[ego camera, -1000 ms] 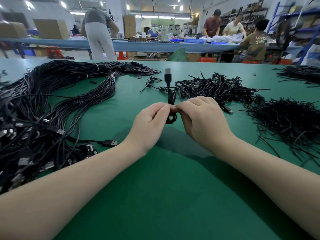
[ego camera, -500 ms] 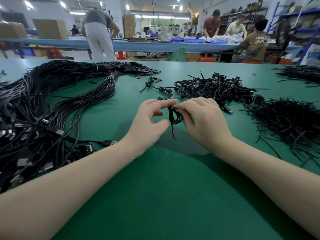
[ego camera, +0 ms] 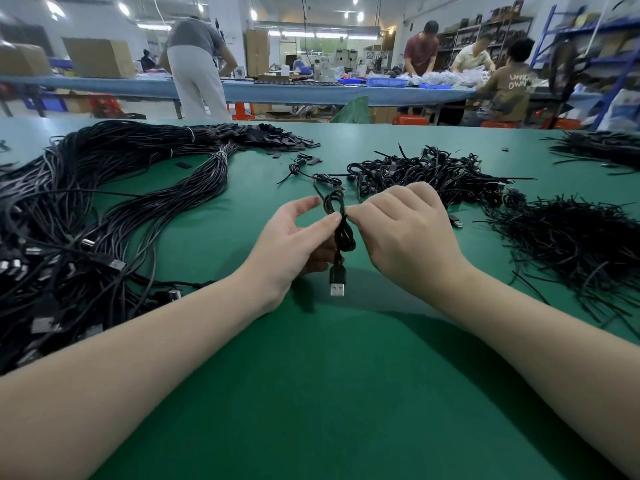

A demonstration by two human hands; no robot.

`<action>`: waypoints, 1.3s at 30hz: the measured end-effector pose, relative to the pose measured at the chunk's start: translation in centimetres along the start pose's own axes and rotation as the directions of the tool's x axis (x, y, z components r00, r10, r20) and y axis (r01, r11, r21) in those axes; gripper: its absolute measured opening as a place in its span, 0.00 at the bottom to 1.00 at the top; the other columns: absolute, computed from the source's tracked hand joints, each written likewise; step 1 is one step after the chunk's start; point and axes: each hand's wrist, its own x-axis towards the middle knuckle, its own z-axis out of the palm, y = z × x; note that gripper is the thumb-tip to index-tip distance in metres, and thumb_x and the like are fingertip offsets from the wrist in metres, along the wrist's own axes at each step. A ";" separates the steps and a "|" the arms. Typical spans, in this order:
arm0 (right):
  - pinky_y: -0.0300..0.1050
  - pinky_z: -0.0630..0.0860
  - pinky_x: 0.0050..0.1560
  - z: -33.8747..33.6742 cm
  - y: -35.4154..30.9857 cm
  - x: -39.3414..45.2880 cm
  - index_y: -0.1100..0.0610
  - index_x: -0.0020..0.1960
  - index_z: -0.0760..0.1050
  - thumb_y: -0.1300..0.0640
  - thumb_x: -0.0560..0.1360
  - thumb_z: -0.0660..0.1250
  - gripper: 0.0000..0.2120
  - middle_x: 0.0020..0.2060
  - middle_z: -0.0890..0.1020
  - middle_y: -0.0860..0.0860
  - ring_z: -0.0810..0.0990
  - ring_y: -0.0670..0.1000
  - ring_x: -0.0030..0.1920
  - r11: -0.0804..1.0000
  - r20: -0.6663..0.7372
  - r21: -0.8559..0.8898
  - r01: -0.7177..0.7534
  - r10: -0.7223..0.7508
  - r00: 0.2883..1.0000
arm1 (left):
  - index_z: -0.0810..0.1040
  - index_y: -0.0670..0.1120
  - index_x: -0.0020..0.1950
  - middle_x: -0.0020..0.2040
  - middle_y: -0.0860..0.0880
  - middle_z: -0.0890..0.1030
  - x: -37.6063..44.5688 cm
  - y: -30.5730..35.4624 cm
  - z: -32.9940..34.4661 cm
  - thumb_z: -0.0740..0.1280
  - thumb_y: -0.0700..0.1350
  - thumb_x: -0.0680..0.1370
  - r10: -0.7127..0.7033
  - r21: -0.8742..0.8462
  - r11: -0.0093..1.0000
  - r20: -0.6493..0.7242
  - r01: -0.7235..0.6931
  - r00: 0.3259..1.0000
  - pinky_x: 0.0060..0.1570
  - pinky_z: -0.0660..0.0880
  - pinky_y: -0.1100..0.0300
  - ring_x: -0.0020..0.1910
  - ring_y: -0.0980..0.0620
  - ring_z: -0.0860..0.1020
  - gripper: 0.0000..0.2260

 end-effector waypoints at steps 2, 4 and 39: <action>0.45 0.71 0.36 0.0 0.0 0.0 0.57 0.41 0.82 0.66 0.71 0.68 0.07 0.33 0.81 0.51 0.79 0.55 0.33 0.998 -0.001 -0.044 0.051 -0.051 0.999 | 0.68 0.53 0.63 0.36 0.45 0.84 0.0 0.2 0.0 0.66 0.45 0.79 -0.023 -0.056 0.998 -0.006 0.023 1.000 0.26 0.73 0.65 0.28 0.54 0.79 0.15; 0.45 0.71 0.35 0.1 -0.2 -0.1 0.56 0.41 0.82 0.65 0.72 0.68 0.07 0.33 0.81 0.50 0.78 0.54 0.32 0.997 0.003 -0.051 0.057 -0.057 0.998 | 0.73 0.51 0.57 0.34 0.46 0.84 -0.3 0.4 0.1 0.65 0.42 0.79 -0.019 -0.077 0.997 -0.003 0.018 1.000 0.24 0.71 0.68 0.26 0.54 0.79 0.08; 0.56 0.72 0.55 1.8 8.3 3.6 0.64 0.64 0.65 0.62 0.71 0.65 0.23 0.60 0.73 0.63 0.72 0.64 0.59 0.609 0.469 -0.473 -0.636 0.786 0.403 | 0.78 0.46 0.64 0.63 0.46 0.78 4.6 12.6 -13.6 0.62 0.45 0.80 0.019 0.967 0.038 -0.252 0.251 0.968 0.61 0.71 0.55 0.60 0.46 0.77 0.14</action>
